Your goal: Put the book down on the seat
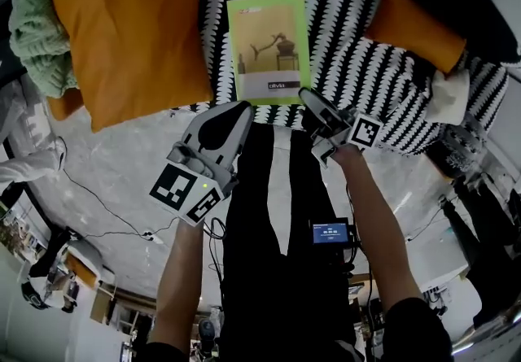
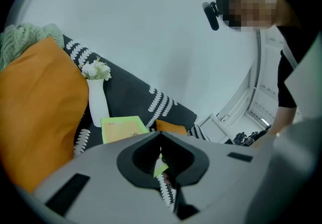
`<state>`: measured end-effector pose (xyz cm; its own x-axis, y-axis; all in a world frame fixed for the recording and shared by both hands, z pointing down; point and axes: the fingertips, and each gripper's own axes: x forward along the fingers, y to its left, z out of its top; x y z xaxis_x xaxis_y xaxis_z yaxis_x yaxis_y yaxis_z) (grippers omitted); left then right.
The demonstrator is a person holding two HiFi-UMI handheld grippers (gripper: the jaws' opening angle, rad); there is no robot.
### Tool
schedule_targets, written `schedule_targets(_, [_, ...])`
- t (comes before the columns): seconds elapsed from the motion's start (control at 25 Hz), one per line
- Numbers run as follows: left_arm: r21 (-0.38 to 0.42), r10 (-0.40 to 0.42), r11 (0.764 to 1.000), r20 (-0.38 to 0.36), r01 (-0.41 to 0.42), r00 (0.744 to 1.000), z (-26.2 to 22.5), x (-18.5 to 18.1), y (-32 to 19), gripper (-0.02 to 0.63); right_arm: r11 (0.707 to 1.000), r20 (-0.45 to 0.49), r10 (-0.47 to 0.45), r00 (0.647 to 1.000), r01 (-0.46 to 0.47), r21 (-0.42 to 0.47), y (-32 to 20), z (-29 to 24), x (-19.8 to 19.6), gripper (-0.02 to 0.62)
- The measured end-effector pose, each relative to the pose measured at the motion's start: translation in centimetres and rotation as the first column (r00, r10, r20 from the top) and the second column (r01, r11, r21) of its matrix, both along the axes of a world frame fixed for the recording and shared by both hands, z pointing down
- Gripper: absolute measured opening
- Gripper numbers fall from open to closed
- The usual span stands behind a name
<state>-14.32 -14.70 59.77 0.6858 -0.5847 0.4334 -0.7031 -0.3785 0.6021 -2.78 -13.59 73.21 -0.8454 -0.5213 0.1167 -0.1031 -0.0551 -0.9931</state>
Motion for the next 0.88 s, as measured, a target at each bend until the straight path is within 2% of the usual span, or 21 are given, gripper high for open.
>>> schedule_targets(0.12, [-0.007, 0.002, 1.0, 0.005, -0.002, 1.0, 0.9, -1.7, -0.4, 0.012, 1.0, -0.018, -0.027, 0.999, 0.027, -0.004, -0.8, 1.5, -2.0, 0.158])
schedule_targets(0.36, [-0.013, 0.015, 1.0, 0.003, -0.015, 1.0, 1.5, -1.6, -0.2, 0.012, 0.997, -0.048, -0.08, 0.996, 0.08, -0.014, -1.7, 3.6, -3.2, 0.158])
schedule_targets(0.64, [-0.001, 0.029, 1.0, 0.003, -0.029, 1.0, 2.1, -3.9, -1.1, 0.012, 0.998, -0.07, -0.041, 0.997, 0.038, -0.042, -3.9, 6.3, -5.6, 0.158])
schedule_targets(0.88, [0.006, 0.038, 0.999, -0.003, -0.038, 0.999, 1.4, -3.5, -0.8, 0.012, 0.998, -0.081, -0.023, 0.996, 0.019, -0.06, -4.9, 6.9, -5.2, 0.158])
